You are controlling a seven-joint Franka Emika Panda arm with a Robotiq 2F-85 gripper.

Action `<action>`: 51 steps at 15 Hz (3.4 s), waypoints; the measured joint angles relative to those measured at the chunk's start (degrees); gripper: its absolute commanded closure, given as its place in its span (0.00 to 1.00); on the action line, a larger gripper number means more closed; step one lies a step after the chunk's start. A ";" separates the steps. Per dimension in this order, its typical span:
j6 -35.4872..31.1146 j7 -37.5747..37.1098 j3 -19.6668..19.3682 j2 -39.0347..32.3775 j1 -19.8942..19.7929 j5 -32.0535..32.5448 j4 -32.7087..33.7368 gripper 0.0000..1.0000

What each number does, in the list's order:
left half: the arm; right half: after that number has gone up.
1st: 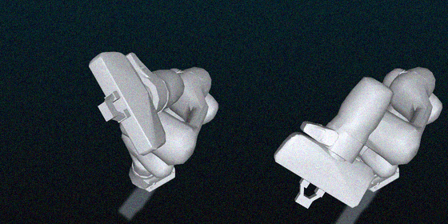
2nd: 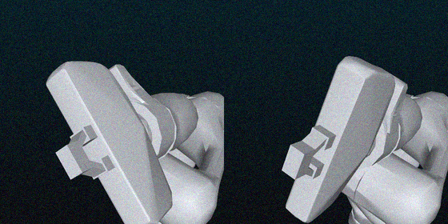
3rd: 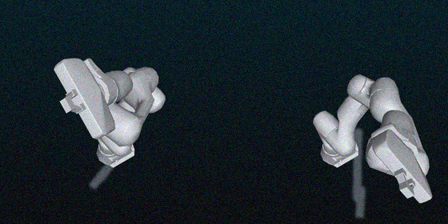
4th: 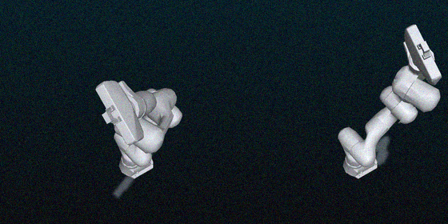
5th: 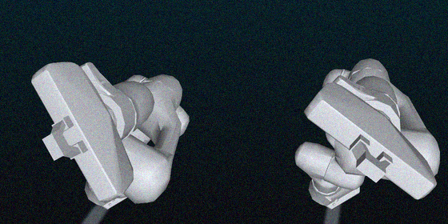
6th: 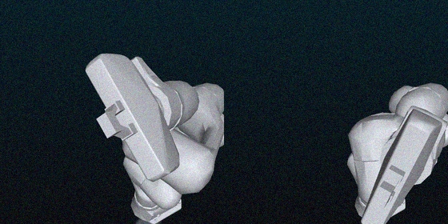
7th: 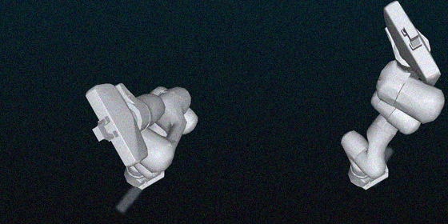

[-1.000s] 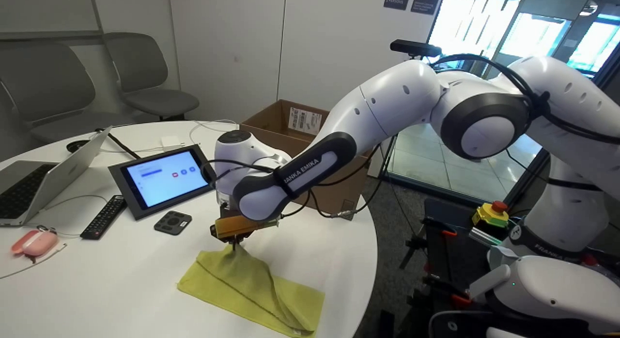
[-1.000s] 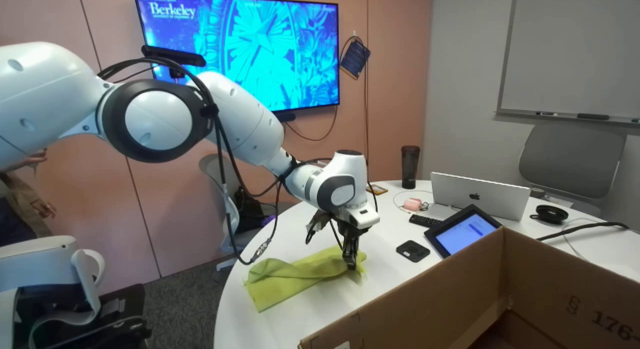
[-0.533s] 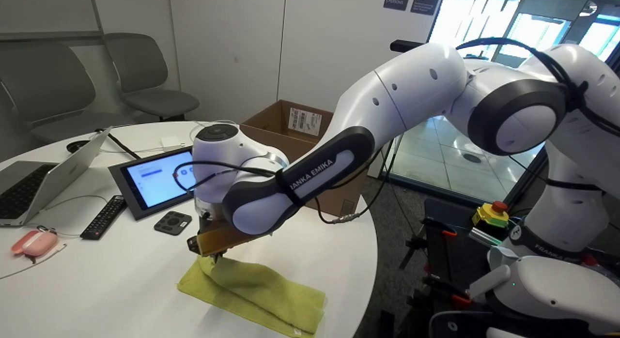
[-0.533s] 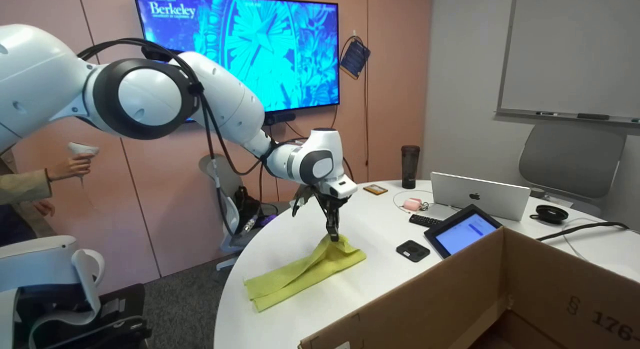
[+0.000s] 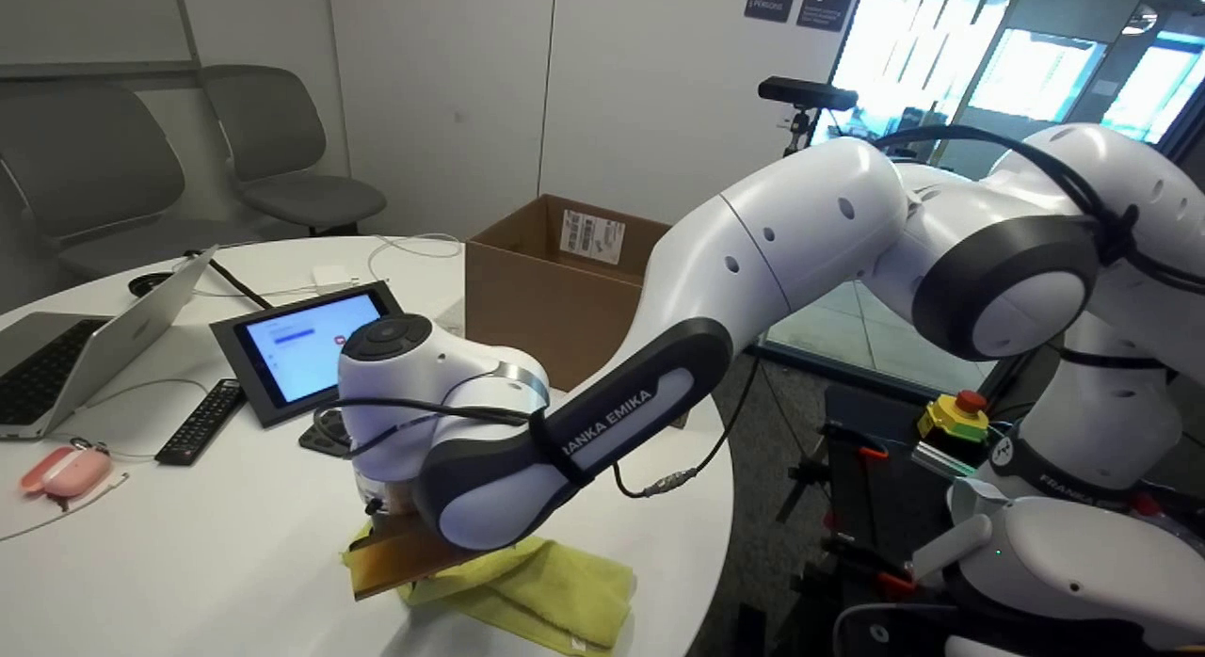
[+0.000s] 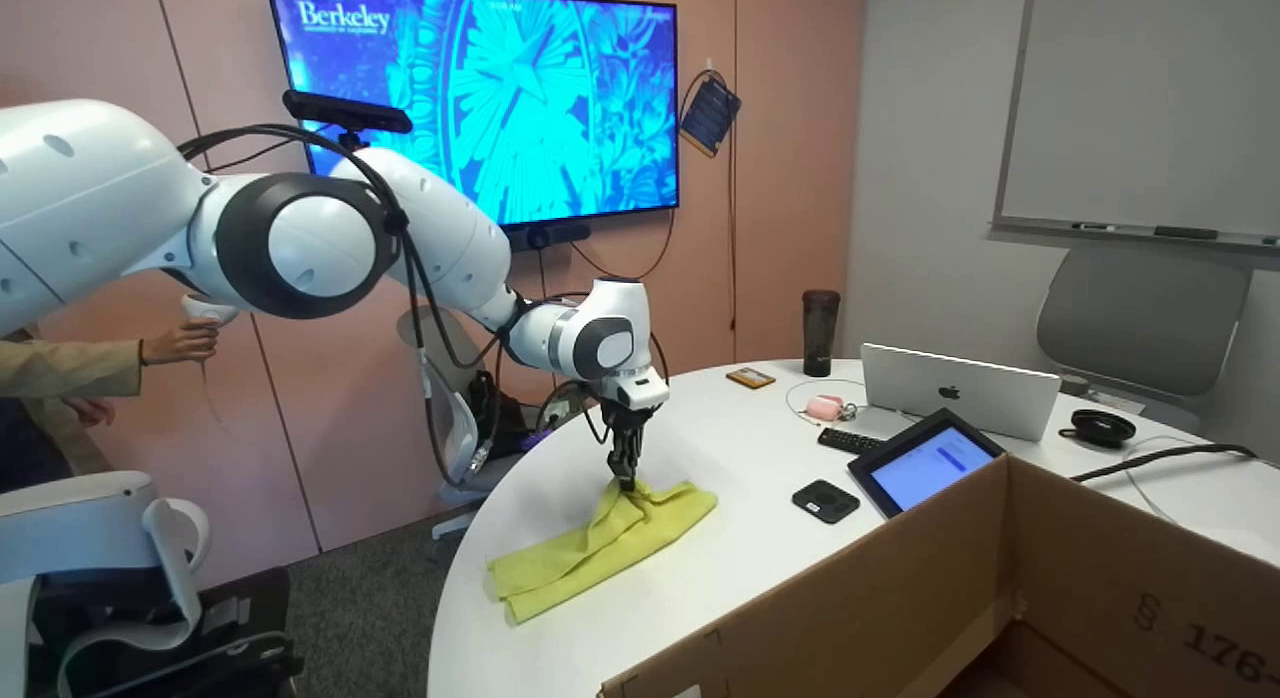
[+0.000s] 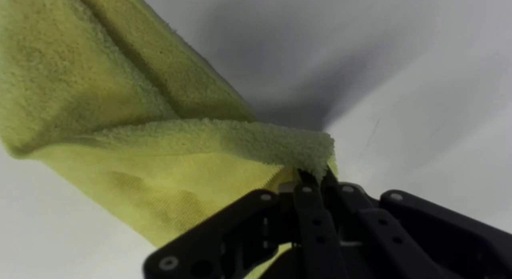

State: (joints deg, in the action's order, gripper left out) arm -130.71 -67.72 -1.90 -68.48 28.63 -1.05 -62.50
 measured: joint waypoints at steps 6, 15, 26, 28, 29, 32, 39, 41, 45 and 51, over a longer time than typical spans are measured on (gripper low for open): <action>1.39 -10.29 -0.02 -3.97 -1.59 -4.60 10.62 1.00; 1.19 -23.64 -0.48 -7.98 -1.85 -2.99 20.26 0.62; 0.60 -0.16 5.80 -4.99 -0.03 -1.53 17.05 0.00; 0.01 7.49 7.50 -2.32 -1.81 -1.53 12.07 0.00; -0.23 11.35 8.26 -1.10 -2.86 -1.53 9.49 0.00; -0.71 22.69 10.28 2.09 -6.13 -1.53 1.85 0.00; -1.41 47.55 13.33 10.00 -13.08 -1.43 -16.44 0.00; -1.35 54.74 13.47 13.11 -14.66 -1.51 -21.76 0.00; -1.29 67.81 13.56 20.04 -17.00 -1.46 -32.74 0.00; -1.41 82.83 13.59 31.31 -19.25 3.10 -50.42 0.00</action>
State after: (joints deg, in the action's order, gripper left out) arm -132.12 15.10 11.69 -37.17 9.38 2.05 -112.91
